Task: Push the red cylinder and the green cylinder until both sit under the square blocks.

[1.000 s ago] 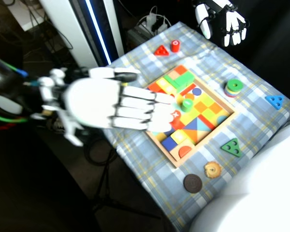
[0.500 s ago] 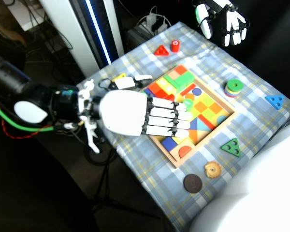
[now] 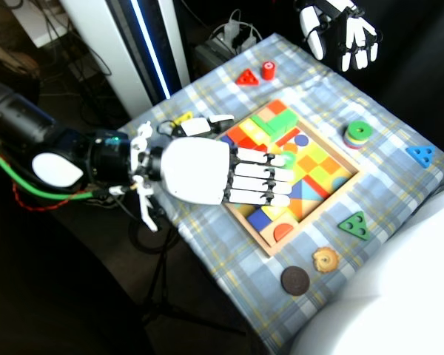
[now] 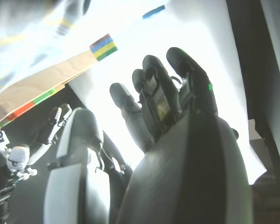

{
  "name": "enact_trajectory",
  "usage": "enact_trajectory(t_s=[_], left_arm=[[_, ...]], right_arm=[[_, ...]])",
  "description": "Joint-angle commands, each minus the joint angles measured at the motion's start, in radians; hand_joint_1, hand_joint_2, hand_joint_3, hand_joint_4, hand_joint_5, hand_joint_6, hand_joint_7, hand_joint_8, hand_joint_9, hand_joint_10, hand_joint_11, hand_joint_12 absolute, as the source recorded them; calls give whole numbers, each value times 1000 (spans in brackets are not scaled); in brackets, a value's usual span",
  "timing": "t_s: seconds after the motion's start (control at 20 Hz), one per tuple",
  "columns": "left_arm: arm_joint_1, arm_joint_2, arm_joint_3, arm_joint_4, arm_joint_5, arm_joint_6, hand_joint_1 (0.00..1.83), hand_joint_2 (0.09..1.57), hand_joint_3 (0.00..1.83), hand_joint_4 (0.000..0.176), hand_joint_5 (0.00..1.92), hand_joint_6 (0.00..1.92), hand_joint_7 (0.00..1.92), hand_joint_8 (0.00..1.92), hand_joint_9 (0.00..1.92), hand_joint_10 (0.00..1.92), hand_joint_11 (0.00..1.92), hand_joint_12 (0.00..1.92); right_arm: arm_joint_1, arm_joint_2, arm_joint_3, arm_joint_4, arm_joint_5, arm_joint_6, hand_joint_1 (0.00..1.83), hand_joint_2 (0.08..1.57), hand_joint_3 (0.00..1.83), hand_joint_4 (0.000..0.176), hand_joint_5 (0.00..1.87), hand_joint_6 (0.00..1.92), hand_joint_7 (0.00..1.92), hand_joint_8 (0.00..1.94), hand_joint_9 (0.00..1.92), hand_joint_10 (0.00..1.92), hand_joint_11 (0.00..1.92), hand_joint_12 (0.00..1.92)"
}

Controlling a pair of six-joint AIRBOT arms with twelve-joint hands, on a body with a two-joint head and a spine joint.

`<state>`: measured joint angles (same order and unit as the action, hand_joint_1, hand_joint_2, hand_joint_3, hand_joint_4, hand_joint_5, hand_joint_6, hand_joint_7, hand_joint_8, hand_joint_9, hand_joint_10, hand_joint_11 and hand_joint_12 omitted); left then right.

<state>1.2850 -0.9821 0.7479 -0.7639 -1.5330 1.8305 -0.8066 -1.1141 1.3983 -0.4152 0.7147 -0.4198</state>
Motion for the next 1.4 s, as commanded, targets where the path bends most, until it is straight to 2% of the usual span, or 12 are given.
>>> enact_trajectory(t_s=[0.0, 0.1, 0.15, 0.25, 0.4, 0.6, 0.65, 0.7, 1.05, 1.15, 1.25, 1.35], left_arm=[[-9, -4, 7, 41, -109, -11, 858, 1289, 1, 8, 795, 1, 561, 2, 471, 4, 0, 771], [-9, -4, 7, 40, -109, -11, 870, 1285, 0, 0, 798, 2, 557, 1, 472, 3, 0, 764], [-9, -4, 7, 40, -109, -11, 863, 1285, 0, 0, 809, 7, 560, 4, 473, 4, 0, 754], [-9, -4, 7, 40, -109, -13, 845, 1294, 2, 0, 818, 5, 566, 3, 474, 11, 0, 821], [-9, -4, 7, 40, -109, -14, 901, 1279, 0, 0, 830, 6, 568, 4, 474, 10, 0, 762], [-9, -1, 8, 40, -108, -14, 858, 1291, 1, 0, 830, 3, 573, 2, 475, 11, 0, 758], [-9, -1, 8, 40, -108, -14, 873, 1288, 0, 0, 829, 2, 571, 1, 472, 9, 0, 750], [-9, -1, 8, 40, -108, -14, 873, 1292, 1, 0, 830, 1, 569, 0, 471, 8, 0, 722], [-8, -2, 8, 39, -109, -14, 866, 1288, 0, 0, 815, 2, 561, 0, 466, 4, 0, 738], [-8, -2, 7, 38, -109, -14, 900, 1273, 0, 0, 838, 6, 583, 4, 493, 15, 0, 844], [-8, -2, 7, 38, -109, -14, 889, 1273, 0, 0, 829, 1, 573, 0, 487, 12, 0, 889], [-8, -3, 8, 38, -109, -14, 909, 1266, 0, 0, 837, 2, 585, 2, 499, 17, 0, 904]], right_arm=[[15, -4, 4, 29, 92, 9, 0, 1018, 1, 95, 241, 0, 0, 0, 0, 0, 0, 0], [15, -9, 11, 25, 80, 9, 0, 1021, 2, 73, 247, 3, 0, 0, 0, 0, 0, 0], [15, -12, 16, 24, 74, 9, 0, 1021, 2, 75, 242, 0, 0, 0, 0, 0, 0, 0], [15, -17, 26, 20, 55, 9, 0, 995, 0, 27, 246, 2, 0, 0, 0, 0, 0, 0], [15, -19, 31, 16, 37, 9, 0, 1011, 0, 9, 252, 4, 0, 0, 0, 0, 0, 0], [15, -18, 30, -4, 22, 32, 0, 987, 0, 10, 302, 19, 0, 0, 0, 0, 0, 0], [15, -18, 29, -5, 22, 34, 0, 981, 0, 21, 306, 18, 0, 0, 0, 0, 0, 0], [15, -17, 27, -5, 22, 34, 0, 982, 0, 9, 312, 18, 0, 0, 0, 0, 0, 0], [18, -17, 27, -9, 22, 34, 0, 1000, 3, 5, 283, 0, 0, 0, 0, 0, 0, 0], [26, -13, 27, -9, 23, 34, 0, 1001, 2, 61, 277, 0, 0, 0, 0, 0, 0, 0], [40, -11, 27, -8, 28, 34, 0, 993, 0, 74, 281, 1, 0, 0, 0, 0, 0, 0], [49, -8, 21, -6, 42, 34, 0, 988, 0, 61, 274, 0, 0, 0, 0, 0, 0, 0]])
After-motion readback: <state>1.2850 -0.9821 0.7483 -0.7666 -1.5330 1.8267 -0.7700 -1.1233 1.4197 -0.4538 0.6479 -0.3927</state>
